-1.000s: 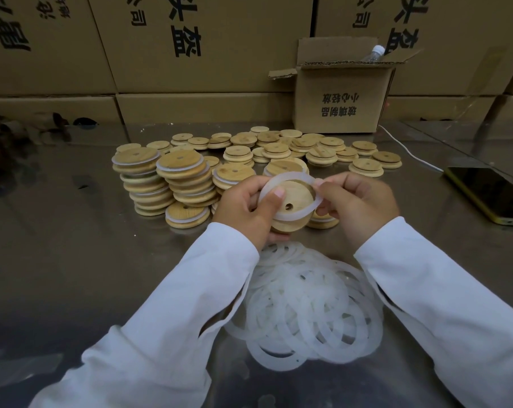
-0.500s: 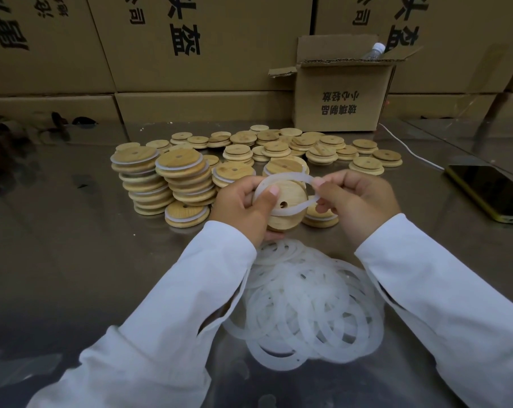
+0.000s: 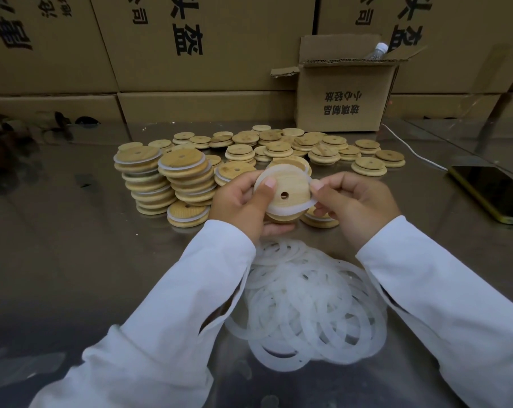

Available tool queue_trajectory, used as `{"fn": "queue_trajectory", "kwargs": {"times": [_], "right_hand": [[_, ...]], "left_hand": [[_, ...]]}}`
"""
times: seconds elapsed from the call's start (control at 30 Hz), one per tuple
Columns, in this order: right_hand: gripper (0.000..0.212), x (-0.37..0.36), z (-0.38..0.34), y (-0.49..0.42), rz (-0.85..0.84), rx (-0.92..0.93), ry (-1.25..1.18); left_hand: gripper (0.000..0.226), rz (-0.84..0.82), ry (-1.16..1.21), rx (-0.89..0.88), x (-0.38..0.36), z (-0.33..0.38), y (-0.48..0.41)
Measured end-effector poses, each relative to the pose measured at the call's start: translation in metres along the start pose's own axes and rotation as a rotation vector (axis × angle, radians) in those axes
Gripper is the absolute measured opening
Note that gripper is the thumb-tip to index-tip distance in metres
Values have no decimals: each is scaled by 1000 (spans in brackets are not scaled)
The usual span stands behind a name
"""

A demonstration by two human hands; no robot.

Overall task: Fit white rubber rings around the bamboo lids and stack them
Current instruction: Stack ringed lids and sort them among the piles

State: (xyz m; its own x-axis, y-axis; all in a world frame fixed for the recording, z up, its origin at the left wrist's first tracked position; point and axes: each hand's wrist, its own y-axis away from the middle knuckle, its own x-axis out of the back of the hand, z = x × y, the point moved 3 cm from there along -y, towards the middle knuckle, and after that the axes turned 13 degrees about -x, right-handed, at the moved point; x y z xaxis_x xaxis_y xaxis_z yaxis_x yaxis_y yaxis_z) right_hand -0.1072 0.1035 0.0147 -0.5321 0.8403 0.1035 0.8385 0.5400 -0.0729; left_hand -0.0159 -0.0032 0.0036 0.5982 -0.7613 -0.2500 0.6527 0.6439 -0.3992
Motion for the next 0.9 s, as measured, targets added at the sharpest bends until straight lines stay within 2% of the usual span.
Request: {"fn": "queue_trajectory", "kwargs": {"times": [0.2, 0.43, 0.6, 0.77, 0.9], "right_hand": [[13, 0, 2, 0, -2, -14, -66], [12, -7, 10, 3, 138, -53, -28], [15, -6, 11, 2, 135, -70, -9], [19, 2, 10, -2, 211, 2, 133], [21, 3, 8, -1, 221, 80, 242]], "left_hand": [[14, 18, 68, 63, -3, -4, 1], [13, 72, 100, 21, -2, -4, 0], [12, 32, 101, 2, -3, -6, 0], [19, -125, -324, -203, -2, -6, -1], [25, -194, -416, -203, -4, -6, 1]]}}
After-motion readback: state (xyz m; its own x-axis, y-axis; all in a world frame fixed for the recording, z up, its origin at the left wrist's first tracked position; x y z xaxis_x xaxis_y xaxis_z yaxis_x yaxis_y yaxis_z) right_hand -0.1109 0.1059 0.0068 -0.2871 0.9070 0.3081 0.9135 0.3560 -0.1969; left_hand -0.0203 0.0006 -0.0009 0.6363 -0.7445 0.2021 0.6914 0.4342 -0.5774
